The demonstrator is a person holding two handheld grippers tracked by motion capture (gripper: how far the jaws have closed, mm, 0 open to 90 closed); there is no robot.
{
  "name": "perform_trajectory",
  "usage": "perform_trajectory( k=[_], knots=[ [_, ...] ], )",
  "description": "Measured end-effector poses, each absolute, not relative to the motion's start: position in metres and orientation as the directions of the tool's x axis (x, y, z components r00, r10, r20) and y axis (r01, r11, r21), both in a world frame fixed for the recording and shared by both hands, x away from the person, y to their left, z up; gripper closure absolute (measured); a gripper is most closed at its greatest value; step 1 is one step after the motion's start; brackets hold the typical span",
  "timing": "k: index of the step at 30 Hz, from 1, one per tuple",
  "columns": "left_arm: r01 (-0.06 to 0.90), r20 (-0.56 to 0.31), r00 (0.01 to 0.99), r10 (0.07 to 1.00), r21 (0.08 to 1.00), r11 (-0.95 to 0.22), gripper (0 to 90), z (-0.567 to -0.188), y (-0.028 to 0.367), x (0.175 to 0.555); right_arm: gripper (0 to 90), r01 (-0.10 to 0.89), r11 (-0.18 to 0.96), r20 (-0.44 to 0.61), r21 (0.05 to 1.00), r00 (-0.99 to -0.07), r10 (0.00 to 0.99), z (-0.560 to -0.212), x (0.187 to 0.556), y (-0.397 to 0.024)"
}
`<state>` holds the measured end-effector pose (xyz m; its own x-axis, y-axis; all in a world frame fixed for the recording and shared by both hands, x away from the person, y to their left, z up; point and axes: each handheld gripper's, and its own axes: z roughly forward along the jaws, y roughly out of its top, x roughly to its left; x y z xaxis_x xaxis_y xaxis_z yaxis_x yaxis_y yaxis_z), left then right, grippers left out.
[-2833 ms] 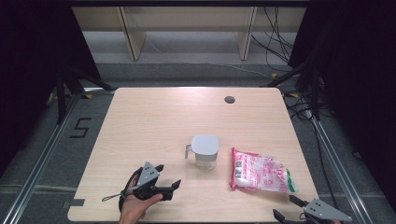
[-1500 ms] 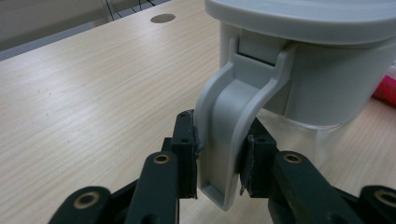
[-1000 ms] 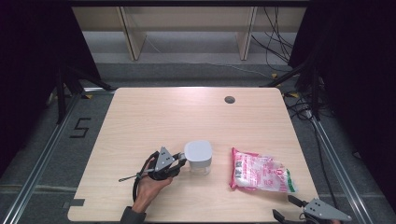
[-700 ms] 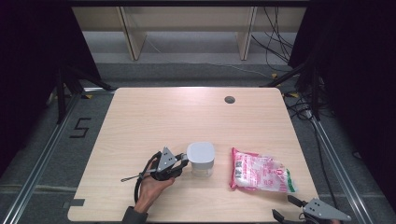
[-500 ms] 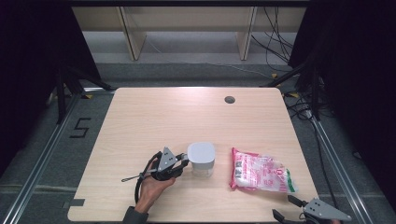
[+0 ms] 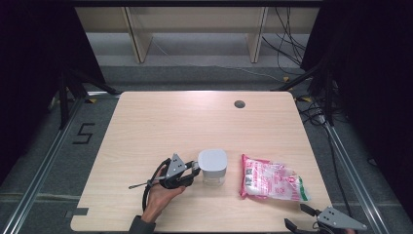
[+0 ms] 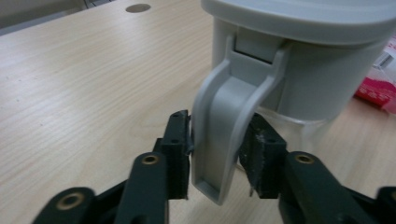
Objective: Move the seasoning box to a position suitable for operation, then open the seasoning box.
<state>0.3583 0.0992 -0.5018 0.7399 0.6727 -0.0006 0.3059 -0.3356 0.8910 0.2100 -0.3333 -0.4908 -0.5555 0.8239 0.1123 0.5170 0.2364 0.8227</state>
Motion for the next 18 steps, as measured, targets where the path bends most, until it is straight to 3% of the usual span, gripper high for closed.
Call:
perform_trajectory(
  k=[1,2,3,6,10,15,17,18],
  knots=[
    [0.299,0.014,0.749,0.662,0.885,-0.357,58.9,-0.501,0.101,0.358,23.0,0.517,0.236,0.112,0.823,-0.555,0.824,-0.491,0.210,-0.333],
    [0.309,-0.002,0.752,0.659,0.885,-0.349,51.9,-0.500,0.102,0.357,23.0,0.494,0.259,0.086,0.830,-0.572,0.815,-0.491,0.212,-0.334],
    [0.301,0.007,0.756,0.654,0.884,-0.358,51.9,-0.499,0.105,0.358,23.0,0.494,0.259,0.086,0.830,-0.572,0.815,-0.491,0.212,-0.334],
    [0.320,-0.022,0.749,0.662,0.887,-0.332,39.6,-0.493,0.110,0.356,23.1,0.499,0.261,0.095,0.826,-0.581,0.808,-0.491,0.216,-0.332],
    [0.298,-0.008,0.741,0.672,0.900,-0.318,33.0,-0.479,0.114,0.349,23.1,0.508,0.251,0.106,0.824,-0.574,0.812,-0.491,0.215,-0.330],
    [0.269,0.012,0.744,0.668,0.910,-0.316,36.2,-0.461,0.116,0.343,23.1,0.510,0.263,0.108,0.819,-0.586,0.803,-0.491,0.216,-0.328],
    [0.260,0.029,0.738,0.674,0.910,-0.324,42.5,-0.456,0.115,0.340,23.1,0.491,0.278,0.087,0.825,-0.597,0.797,-0.491,0.216,-0.329],
    [0.245,0.041,0.741,0.670,0.913,-0.327,55.0,-0.455,0.114,0.339,23.0,0.505,0.276,0.101,0.818,-0.598,0.795,-0.490,0.215,-0.330]
  ],
)
